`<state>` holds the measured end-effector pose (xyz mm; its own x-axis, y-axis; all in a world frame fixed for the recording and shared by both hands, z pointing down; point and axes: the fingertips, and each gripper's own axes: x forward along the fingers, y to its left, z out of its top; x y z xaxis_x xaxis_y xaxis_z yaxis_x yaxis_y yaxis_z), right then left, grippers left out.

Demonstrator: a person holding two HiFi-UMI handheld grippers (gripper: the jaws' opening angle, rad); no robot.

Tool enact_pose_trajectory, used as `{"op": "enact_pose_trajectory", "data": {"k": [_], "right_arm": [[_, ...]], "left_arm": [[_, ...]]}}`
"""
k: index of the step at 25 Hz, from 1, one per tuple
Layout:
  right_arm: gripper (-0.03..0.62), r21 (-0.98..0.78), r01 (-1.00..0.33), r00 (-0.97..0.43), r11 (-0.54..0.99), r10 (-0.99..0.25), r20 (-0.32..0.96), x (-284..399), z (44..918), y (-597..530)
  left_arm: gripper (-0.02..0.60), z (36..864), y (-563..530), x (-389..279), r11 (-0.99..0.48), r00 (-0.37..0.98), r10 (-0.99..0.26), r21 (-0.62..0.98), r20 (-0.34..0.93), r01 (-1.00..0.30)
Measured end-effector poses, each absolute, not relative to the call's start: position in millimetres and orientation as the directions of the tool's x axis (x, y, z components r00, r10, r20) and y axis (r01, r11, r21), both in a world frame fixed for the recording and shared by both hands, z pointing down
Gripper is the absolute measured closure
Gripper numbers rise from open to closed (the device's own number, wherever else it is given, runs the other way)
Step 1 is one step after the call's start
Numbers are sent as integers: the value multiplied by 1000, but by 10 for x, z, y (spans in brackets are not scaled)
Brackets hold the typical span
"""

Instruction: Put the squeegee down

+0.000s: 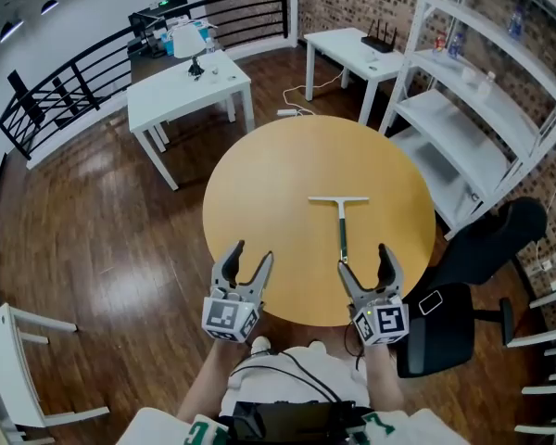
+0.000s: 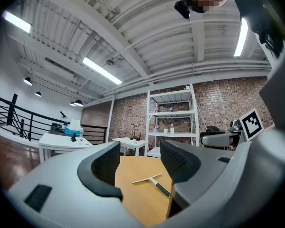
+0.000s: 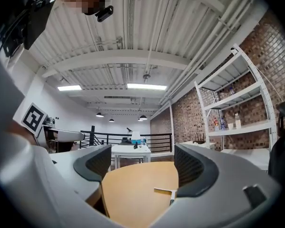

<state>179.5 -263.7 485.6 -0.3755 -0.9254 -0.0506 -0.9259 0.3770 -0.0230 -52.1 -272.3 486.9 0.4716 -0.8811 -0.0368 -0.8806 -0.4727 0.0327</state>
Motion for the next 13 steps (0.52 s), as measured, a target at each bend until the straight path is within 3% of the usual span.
{"op": "enact_pose_trajectory", "data": {"k": [13], "right_arm": [[155,-27,-928,-369,371,-928,-56,1777,4844,-2631]], "left_arm": [[334,4892,-2613,-511,-486,485,-874,51,-26,-873]]}}
